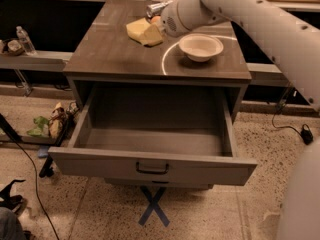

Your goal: Place sponge into top drawer

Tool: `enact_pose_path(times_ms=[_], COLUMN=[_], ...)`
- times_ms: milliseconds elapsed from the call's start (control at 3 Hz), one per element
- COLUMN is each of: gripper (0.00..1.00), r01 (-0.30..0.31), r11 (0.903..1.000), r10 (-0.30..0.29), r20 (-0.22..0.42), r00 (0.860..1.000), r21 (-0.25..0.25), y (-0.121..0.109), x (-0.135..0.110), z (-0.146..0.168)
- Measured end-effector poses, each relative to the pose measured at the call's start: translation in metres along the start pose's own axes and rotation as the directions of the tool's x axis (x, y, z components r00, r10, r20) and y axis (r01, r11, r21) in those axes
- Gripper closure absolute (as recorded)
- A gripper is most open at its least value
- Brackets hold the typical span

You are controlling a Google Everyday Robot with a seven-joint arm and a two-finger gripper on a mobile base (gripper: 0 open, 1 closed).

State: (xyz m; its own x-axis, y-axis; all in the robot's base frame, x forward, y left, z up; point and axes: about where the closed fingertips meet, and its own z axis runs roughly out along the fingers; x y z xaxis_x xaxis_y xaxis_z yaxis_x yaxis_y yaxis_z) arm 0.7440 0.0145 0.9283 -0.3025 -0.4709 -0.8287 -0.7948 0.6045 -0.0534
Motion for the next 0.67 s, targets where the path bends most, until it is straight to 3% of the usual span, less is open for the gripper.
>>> enact_pose_path(times_ms=[333,667], gripper=[1.0,1.0], r01=[0.003,-0.001], r11=[0.9829,0.9637], r10=[0.004,0.004], r20=[0.04,0.011], r00=[0.999,1.0], r21=[-0.184,-0.267], y=[0.026,0.046], x=[0.018,0.028], z=[-0.047,-0.054])
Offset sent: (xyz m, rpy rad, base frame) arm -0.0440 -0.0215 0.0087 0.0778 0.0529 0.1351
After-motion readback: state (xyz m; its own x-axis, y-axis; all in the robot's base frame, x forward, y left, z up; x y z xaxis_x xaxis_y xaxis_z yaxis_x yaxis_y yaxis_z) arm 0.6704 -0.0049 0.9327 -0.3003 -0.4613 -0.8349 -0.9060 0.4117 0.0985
